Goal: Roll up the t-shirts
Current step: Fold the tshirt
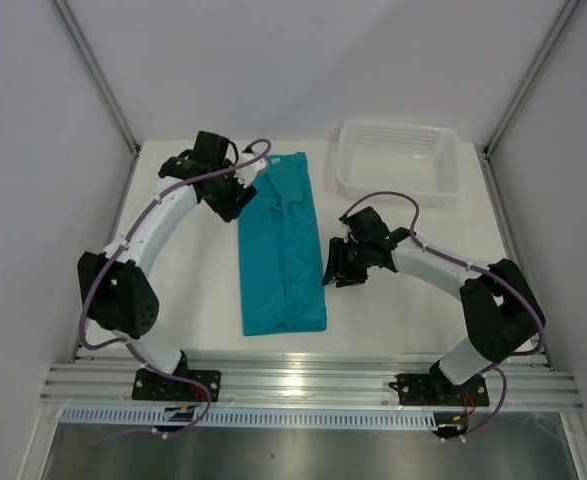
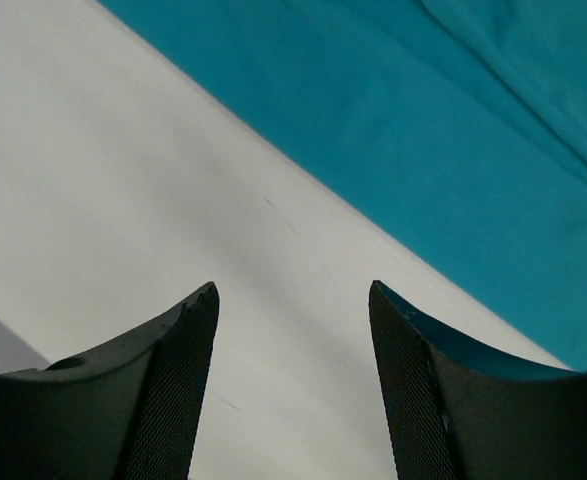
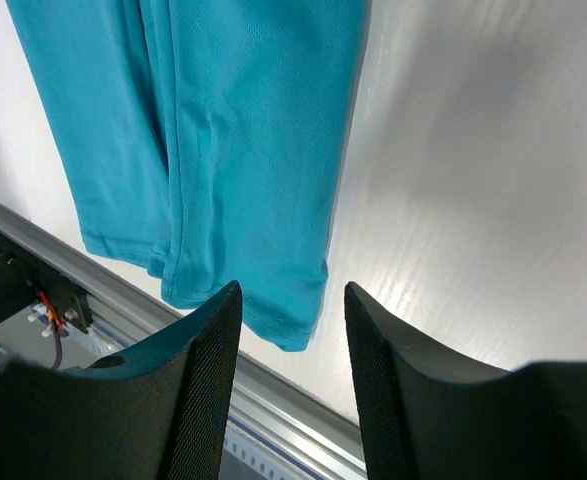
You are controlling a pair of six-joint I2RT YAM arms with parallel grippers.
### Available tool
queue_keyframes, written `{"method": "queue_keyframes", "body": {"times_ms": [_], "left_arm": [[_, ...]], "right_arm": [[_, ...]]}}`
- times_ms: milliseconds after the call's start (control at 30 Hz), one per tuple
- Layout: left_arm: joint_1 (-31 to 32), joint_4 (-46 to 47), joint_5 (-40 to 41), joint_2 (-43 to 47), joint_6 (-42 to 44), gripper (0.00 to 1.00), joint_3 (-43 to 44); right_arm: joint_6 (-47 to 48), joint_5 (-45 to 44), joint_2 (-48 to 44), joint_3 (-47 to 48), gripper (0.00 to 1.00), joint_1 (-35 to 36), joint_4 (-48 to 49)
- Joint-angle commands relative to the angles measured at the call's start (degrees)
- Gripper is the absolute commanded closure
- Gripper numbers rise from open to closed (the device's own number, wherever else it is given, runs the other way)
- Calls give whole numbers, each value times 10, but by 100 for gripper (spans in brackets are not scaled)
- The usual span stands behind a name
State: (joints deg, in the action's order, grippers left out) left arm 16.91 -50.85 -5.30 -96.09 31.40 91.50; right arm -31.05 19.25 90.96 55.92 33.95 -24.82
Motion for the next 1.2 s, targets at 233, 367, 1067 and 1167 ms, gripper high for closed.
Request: {"method": "queue_keyframes", "body": {"times_ms": [233, 367, 1067, 1167], "left_arm": [[15, -34, -108, 235, -14, 29, -225], [44, 29, -74, 333, -16, 0, -330], [198, 184, -124, 546, 287, 26, -651], [223, 162, -146, 504, 355, 22, -661]], "right_arm": [[-4, -141, -125, -3, 50, 9, -92], [-4, -154, -173, -37, 48, 9, -100], [-90, -113, -49, -108, 61, 124, 68], [-89, -108, -32, -101, 61, 133, 68]]}}
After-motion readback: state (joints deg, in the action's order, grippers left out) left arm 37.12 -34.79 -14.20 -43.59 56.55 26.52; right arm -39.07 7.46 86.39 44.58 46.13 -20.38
